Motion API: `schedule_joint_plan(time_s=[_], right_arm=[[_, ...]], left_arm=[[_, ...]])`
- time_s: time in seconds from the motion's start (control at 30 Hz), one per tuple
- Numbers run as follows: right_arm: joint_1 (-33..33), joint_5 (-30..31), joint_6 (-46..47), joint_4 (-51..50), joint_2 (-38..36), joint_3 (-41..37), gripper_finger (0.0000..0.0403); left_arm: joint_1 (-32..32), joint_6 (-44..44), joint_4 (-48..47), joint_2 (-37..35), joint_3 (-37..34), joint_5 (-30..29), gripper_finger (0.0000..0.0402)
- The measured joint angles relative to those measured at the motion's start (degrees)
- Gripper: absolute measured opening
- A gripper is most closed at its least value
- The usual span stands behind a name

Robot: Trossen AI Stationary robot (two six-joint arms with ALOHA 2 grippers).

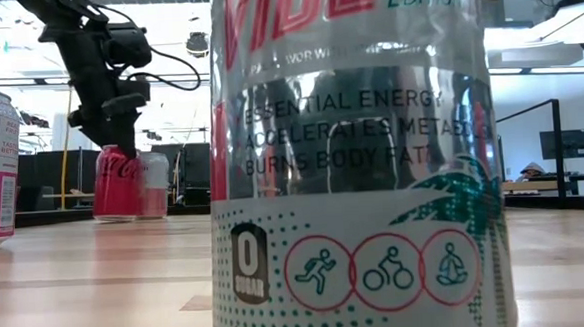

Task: Place canned beverage on shelf
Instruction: Put the red soda can on the shelf

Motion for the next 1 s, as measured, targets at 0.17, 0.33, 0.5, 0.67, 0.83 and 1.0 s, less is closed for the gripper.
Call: schedule_joint_plan(time_s=[0.17, 0.33, 0.5, 0.67, 0.83, 1.0], right_arm=[[-0.2, 0.0, -0.1, 0.0, 0.0, 0.0, 0.0029], [-0.2, 0.0, -0.1, 0.0, 0.0, 0.0, 0.0030], [-0.2, 0.0, -0.1, 0.0, 0.0, 0.0, 0.0028], [-0.2, 0.0, -0.1, 0.0, 0.0, 0.0, 0.0030], [-0.2, 0.0, -0.1, 0.1, 0.0, 0.0, 0.0030], [-0.4, 0.2, -0.1, 0.1, 0.0, 0.0, 0.0030]], left_arm=[[-0.2, 0.8, -5.7, -0.3, 3.0, 0.7, 0.0263], [-2.3, 0.2, -10.4, -1.6, 5.6, 3.5, 0.0261], [-6.2, -1.2, -8.2, -2.7, 6.6, 7.6, 0.0261], [-10.8, -3.9, -5.0, -3.1, 6.5, 7.7, 0.0261], [-15.6, -6.0, -2.6, -2.8, 8.4, 7.4, 0.0261], [-20.8, -8.3, -1.0, -2.1, 13.4, 7.5, 0.0261]])
